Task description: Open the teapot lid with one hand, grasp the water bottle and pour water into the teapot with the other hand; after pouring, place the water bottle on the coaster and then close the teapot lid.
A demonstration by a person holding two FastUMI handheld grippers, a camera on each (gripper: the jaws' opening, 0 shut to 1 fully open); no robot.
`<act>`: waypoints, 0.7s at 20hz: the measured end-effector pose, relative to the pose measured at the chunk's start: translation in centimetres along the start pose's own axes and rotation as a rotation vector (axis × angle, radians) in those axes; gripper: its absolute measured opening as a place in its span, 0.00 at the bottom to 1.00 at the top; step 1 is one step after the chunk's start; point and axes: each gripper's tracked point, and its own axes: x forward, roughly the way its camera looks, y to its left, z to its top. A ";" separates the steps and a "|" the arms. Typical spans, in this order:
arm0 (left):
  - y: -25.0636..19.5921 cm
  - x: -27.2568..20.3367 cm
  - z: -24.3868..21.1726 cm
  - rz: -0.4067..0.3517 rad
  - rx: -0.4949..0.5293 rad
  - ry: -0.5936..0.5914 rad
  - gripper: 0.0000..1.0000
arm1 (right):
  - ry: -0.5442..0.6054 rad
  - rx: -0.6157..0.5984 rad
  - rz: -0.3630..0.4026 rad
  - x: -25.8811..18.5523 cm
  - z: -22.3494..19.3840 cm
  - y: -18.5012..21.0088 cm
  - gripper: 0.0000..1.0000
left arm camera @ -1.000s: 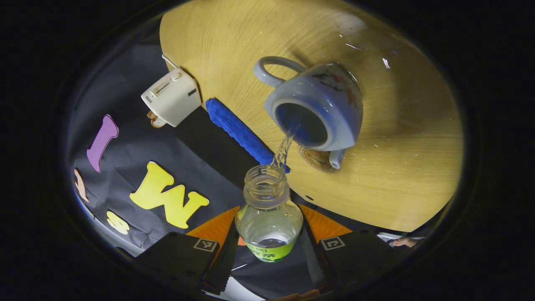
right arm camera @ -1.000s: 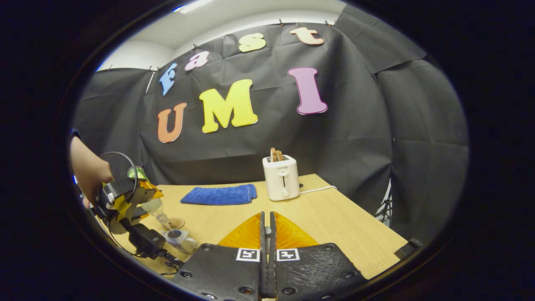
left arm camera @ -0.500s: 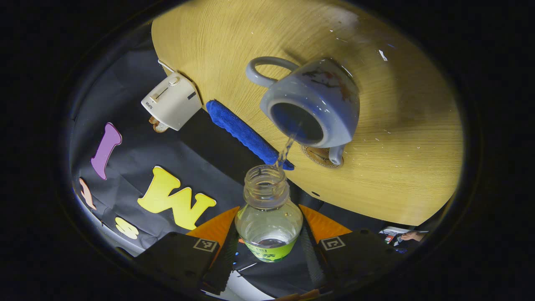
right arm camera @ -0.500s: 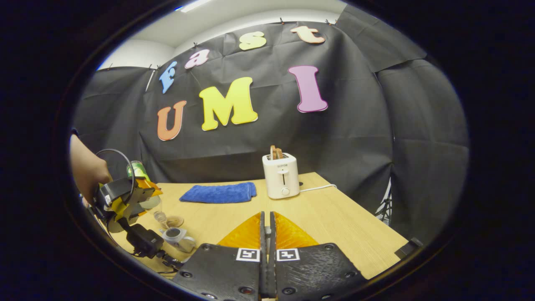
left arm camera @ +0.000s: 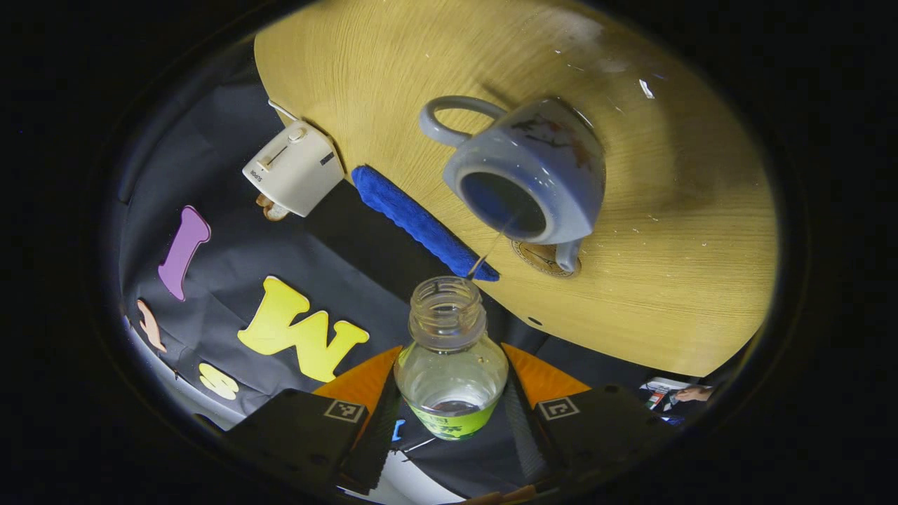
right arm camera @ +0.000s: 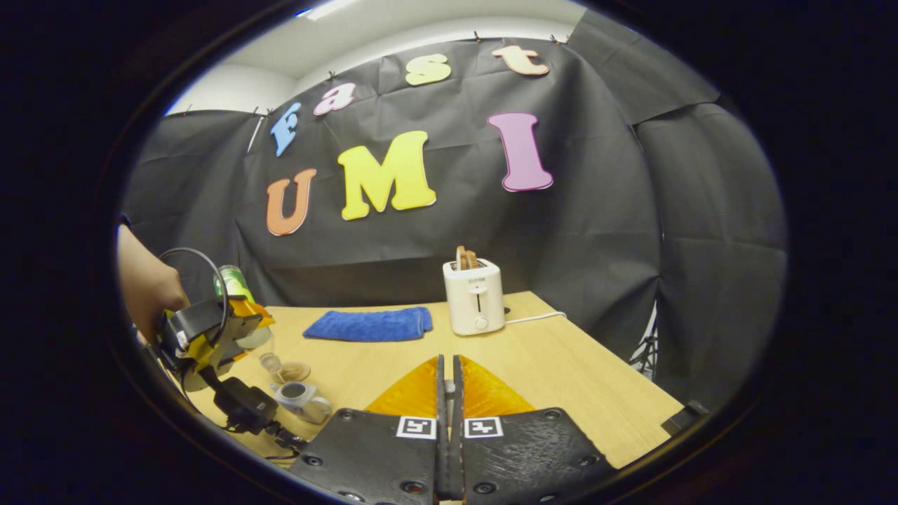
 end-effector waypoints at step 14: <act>-0.7 0.0 0.4 0.022 -0.082 -0.051 0.74 | -0.022 -0.020 -0.006 -0.6 0.9 0.1 0.00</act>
